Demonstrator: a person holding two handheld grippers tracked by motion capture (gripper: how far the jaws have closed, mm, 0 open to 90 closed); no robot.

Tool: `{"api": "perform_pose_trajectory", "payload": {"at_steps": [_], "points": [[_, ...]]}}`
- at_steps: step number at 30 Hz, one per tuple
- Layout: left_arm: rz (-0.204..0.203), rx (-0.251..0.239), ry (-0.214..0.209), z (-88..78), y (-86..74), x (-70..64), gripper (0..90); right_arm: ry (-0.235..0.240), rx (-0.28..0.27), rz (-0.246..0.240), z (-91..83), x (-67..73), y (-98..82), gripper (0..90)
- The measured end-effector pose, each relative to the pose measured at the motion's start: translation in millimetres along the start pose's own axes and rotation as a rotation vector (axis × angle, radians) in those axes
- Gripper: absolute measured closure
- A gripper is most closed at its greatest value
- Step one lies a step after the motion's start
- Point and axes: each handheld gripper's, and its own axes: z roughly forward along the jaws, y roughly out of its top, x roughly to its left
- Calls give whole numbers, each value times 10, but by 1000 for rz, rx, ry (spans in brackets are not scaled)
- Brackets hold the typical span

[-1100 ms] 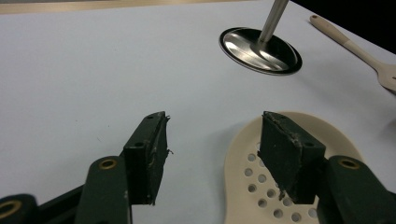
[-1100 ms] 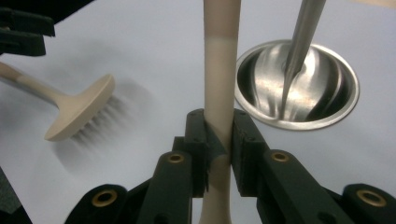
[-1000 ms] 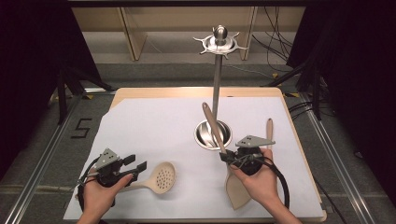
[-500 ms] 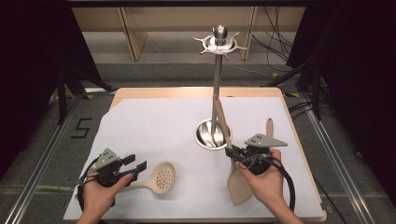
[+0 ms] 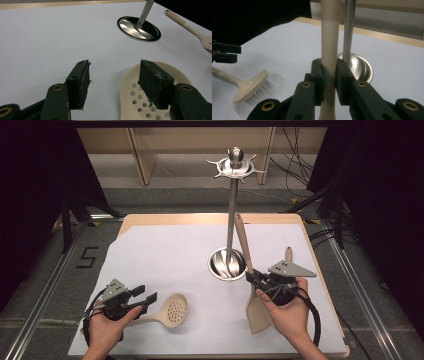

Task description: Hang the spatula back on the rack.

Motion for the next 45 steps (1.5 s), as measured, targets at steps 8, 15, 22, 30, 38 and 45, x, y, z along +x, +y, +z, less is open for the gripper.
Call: {"api": "perform_pose_trajectory", "payload": {"at_steps": [8,15,22,30,38,45], "points": [[12,-2,1,-7,3,5,410,-5,-30,-13,-23,19,38,794],[8,-2,-3,-3,2,1,410,-18,-61,-13,-80,5,93,793],[12,0,4,-8,5,-1,410,-20,-96,1,-147,27,149,794],[17,-6,5,-13,9,-4,411,-28,-120,-24,-189,30,218,794],[16,-4,7,-11,7,-2,411,-37,-143,-27,-217,35,283,793],[16,-4,5,-10,6,-4,410,-38,-149,-25,-238,45,317,793]]}}
